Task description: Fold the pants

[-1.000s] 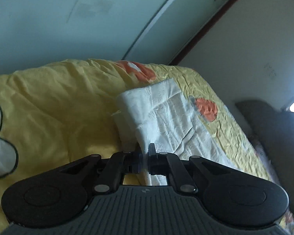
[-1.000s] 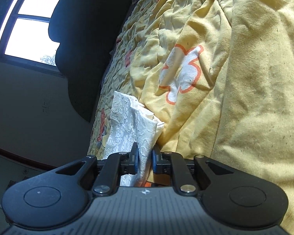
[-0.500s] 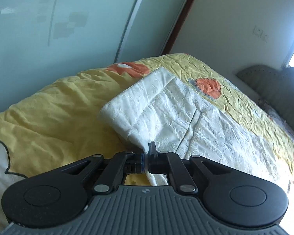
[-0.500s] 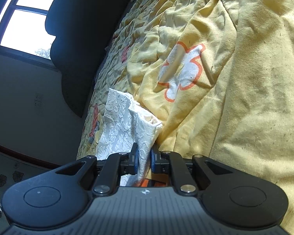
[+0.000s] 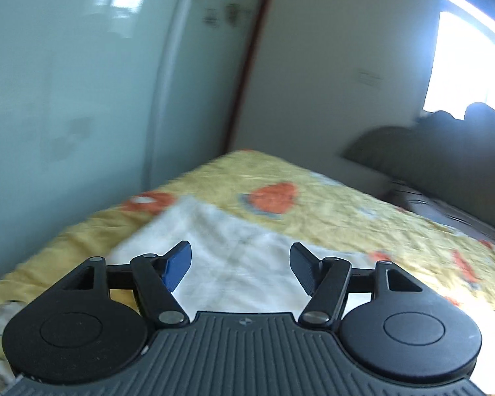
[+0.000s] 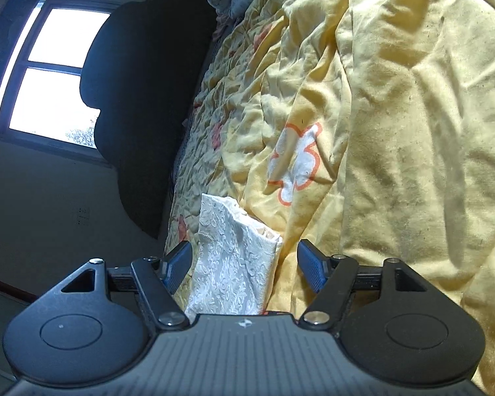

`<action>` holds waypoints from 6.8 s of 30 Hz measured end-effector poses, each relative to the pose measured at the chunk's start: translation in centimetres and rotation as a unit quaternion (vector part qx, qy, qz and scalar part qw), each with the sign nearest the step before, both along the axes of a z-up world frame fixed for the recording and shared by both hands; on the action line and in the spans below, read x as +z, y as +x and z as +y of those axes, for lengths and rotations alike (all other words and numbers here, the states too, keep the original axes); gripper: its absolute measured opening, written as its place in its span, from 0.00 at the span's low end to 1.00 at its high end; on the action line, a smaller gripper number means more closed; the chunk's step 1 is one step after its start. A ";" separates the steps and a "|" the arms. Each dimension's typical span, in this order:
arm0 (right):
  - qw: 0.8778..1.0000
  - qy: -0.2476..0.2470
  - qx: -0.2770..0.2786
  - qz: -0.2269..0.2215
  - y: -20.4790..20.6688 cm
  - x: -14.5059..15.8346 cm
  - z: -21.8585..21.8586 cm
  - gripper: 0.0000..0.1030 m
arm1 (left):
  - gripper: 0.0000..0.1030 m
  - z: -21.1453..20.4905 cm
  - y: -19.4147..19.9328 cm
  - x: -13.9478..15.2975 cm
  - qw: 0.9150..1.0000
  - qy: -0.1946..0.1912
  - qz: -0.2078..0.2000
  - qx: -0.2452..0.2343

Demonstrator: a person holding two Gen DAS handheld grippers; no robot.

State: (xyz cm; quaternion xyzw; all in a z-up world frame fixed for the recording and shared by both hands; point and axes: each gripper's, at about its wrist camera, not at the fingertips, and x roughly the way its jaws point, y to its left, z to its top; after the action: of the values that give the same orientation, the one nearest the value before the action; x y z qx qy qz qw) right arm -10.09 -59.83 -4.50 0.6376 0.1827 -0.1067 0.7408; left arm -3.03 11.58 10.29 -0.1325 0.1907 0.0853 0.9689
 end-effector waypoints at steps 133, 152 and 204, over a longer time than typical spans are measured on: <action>0.913 -0.108 0.392 -0.015 28.4 2.5 25.4 0.80 | 0.45 -15.4 17.8 -9.8 0.949 -0.027 0.188 -0.250; 0.629 -0.593 0.500 -0.050 9.5 5.8 33.3 0.37 | 0.56 -15.3 9.2 -9.3 0.939 0.047 0.172 -0.296; 0.650 -0.401 0.623 -0.170 18.0 7.6 62.4 0.22 | 0.96 16.5 2.9 -7.7 0.877 -0.466 0.057 0.104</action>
State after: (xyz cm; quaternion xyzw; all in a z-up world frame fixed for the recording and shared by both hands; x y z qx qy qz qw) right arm 7.86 2.52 3.15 0.0213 0.3470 0.4273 0.8346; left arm -0.14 28.13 2.63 -0.5828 0.2485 0.0941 0.7679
